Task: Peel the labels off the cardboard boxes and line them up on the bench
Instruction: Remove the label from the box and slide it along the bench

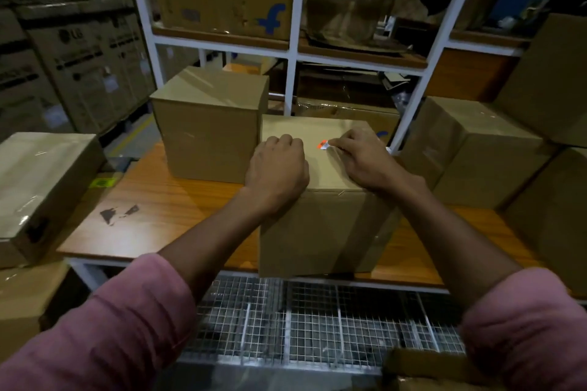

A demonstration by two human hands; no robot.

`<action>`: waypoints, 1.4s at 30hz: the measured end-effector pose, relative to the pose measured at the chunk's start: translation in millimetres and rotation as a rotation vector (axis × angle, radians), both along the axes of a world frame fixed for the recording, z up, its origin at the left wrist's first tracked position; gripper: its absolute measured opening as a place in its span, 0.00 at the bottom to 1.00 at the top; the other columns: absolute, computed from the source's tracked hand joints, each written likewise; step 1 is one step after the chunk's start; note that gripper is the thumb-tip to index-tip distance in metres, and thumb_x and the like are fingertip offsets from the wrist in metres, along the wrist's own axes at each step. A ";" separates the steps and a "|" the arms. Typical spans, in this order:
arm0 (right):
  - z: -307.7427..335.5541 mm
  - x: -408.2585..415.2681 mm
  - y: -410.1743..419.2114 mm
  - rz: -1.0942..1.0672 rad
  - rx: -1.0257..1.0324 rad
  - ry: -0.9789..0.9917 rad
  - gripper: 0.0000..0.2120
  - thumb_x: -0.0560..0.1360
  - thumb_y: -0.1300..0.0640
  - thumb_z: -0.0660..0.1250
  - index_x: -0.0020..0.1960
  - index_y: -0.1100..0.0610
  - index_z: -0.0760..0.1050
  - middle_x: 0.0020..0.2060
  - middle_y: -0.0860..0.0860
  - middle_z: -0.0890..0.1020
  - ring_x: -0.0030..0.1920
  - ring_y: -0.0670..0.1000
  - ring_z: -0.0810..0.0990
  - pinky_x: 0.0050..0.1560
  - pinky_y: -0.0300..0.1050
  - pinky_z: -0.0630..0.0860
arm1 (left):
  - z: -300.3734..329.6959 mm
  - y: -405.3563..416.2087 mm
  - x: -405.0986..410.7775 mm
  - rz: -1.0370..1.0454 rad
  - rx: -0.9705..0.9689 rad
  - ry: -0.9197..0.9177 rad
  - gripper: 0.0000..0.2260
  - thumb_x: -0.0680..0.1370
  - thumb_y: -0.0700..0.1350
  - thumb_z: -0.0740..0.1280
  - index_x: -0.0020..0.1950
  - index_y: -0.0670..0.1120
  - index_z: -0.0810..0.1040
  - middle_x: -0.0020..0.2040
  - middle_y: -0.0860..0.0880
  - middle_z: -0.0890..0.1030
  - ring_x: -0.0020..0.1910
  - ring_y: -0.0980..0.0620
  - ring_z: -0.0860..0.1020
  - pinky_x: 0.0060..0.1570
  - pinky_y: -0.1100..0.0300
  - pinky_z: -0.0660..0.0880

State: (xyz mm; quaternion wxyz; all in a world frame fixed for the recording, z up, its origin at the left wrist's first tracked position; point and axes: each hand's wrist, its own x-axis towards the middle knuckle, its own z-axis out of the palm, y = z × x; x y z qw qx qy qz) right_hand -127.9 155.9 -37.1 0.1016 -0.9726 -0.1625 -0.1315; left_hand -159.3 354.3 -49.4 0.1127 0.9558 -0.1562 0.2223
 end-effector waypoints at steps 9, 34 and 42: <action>-1.6 -1.1 0.9 0.045 -0.056 0.008 0.18 0.83 0.54 0.60 0.71 0.44 0.76 0.65 0.51 0.75 0.64 0.56 0.69 0.63 0.59 0.67 | 8.1 -11.4 16.2 -0.025 0.028 0.098 0.16 0.81 0.47 0.61 0.66 0.42 0.74 0.64 0.41 0.74 0.63 0.42 0.71 0.60 0.47 0.71; -1.5 42.6 8.8 -0.081 0.057 -0.005 0.17 0.79 0.60 0.60 0.62 0.43 0.75 0.58 0.51 0.72 0.63 0.55 0.69 0.52 0.52 0.63 | 0.6 -13.1 38.9 -0.052 0.055 0.203 0.21 0.82 0.51 0.56 0.72 0.44 0.70 0.71 0.42 0.70 0.69 0.42 0.66 0.66 0.46 0.66; -1.4 39.6 12.2 -0.088 0.048 -0.015 0.14 0.79 0.59 0.62 0.60 0.45 0.75 0.58 0.52 0.72 0.62 0.55 0.69 0.51 0.51 0.63 | 1.3 -12.6 38.2 -0.059 0.067 0.204 0.21 0.82 0.52 0.56 0.73 0.44 0.69 0.71 0.42 0.69 0.69 0.42 0.66 0.66 0.46 0.66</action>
